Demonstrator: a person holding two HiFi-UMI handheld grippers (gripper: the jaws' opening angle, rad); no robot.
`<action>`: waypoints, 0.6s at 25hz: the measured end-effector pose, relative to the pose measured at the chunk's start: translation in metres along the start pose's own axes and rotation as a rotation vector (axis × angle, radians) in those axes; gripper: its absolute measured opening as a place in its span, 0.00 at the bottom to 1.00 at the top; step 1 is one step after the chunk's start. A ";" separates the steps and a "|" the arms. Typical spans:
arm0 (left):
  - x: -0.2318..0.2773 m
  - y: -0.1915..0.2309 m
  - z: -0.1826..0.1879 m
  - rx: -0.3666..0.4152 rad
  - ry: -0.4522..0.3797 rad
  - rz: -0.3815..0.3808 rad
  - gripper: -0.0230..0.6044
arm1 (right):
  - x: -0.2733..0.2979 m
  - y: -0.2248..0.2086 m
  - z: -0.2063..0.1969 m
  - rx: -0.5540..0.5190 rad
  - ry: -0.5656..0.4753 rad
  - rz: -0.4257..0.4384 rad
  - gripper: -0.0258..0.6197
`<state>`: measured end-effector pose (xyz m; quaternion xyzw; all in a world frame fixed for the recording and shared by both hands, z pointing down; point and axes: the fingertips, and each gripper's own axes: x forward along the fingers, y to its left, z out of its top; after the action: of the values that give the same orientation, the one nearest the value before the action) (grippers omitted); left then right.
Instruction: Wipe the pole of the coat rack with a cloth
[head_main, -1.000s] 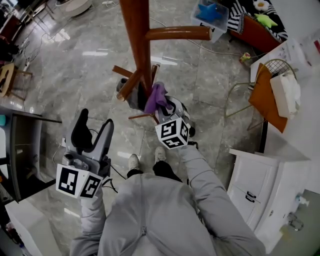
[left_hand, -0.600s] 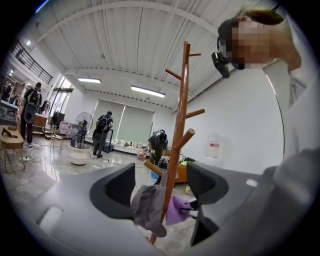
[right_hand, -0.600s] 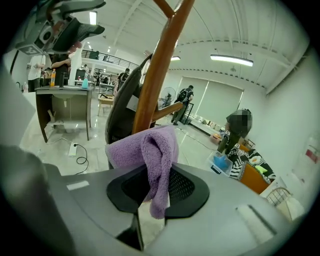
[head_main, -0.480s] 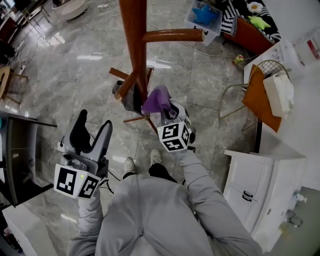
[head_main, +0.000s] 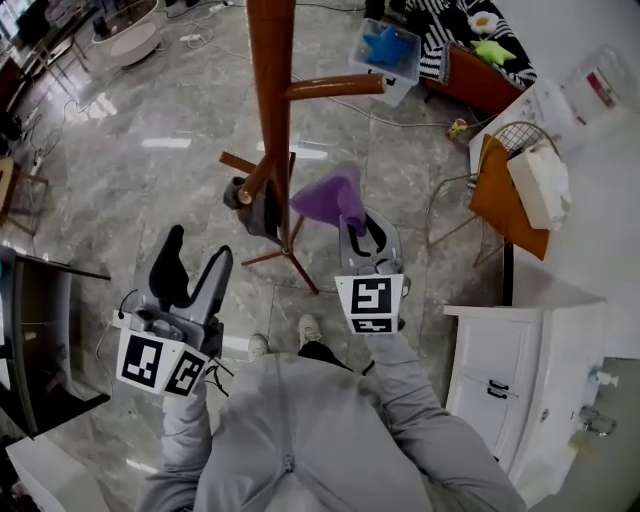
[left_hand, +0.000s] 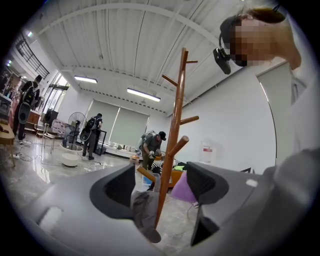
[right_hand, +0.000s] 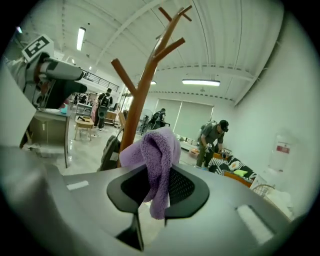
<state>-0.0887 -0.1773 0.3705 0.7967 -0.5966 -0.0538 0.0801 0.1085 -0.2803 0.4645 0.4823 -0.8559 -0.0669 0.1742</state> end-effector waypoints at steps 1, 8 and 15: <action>0.000 -0.001 0.002 0.000 -0.006 -0.009 0.59 | -0.008 -0.002 0.011 0.003 -0.023 -0.017 0.15; -0.003 -0.006 0.011 0.007 -0.034 -0.064 0.59 | -0.062 -0.008 0.078 0.021 -0.149 -0.098 0.15; -0.013 0.002 0.019 0.028 -0.050 -0.088 0.59 | -0.101 -0.014 0.116 0.044 -0.242 -0.188 0.15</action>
<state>-0.0973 -0.1670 0.3523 0.8215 -0.5637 -0.0689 0.0513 0.1258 -0.2081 0.3285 0.5527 -0.8228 -0.1216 0.0522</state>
